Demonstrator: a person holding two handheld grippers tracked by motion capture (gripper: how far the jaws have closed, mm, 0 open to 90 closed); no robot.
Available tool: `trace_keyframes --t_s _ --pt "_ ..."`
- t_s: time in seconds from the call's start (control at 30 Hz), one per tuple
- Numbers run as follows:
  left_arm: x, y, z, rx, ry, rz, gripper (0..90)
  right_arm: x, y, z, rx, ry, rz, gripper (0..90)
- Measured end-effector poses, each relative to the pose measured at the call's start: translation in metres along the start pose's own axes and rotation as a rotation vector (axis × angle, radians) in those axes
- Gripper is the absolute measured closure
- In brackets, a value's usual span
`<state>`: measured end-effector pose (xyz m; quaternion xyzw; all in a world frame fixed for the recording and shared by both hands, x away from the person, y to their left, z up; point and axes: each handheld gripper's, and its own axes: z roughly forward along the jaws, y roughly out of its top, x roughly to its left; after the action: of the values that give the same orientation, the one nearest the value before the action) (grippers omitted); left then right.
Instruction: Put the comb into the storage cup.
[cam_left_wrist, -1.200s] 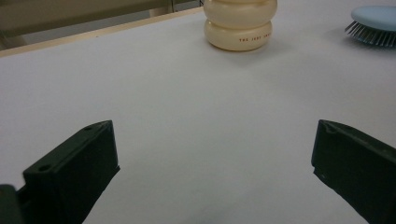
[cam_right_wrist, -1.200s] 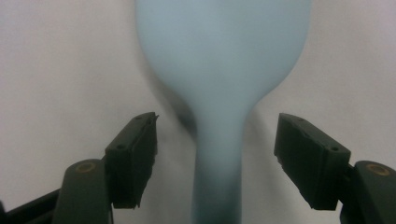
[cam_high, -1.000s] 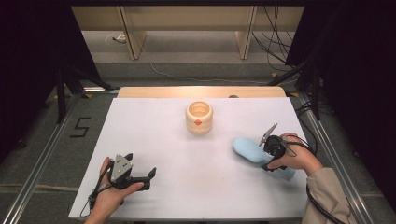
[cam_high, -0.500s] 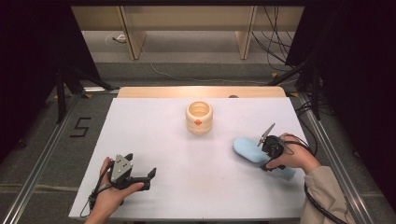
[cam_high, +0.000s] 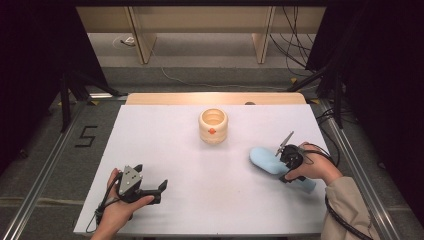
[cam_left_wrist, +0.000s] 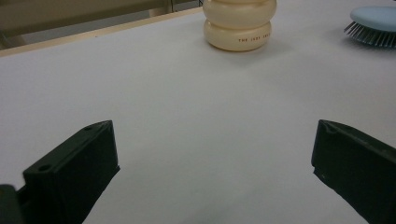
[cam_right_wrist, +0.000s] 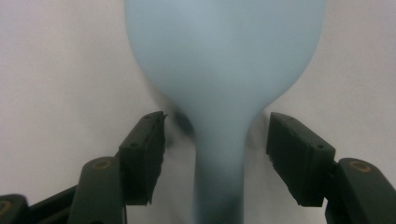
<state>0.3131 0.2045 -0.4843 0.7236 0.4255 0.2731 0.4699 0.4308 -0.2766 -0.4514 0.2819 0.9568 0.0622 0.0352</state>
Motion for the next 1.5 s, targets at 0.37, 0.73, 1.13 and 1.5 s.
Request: trace_keyframes --t_s 0.37,0.73,1.13,1.5 --pt "0.000 0.000 0.000 0.000 0.000 -0.001 0.1 -0.002 0.002 0.003 0.012 0.002 -0.005 43.4" --pt "0.000 0.000 0.000 -0.001 -0.002 -0.001 0.1 -0.002 0.005 0.003 0.021 0.021 0.017 49.5" --pt "-0.001 0.000 0.000 0.000 -0.004 0.001 0.3 0.000 0.010 0.003 0.039 0.015 0.021 63.3" --pt "-0.002 0.000 0.000 -0.001 -0.004 0.002 0.4 0.004 0.012 0.002 0.056 0.014 0.019 69.6"
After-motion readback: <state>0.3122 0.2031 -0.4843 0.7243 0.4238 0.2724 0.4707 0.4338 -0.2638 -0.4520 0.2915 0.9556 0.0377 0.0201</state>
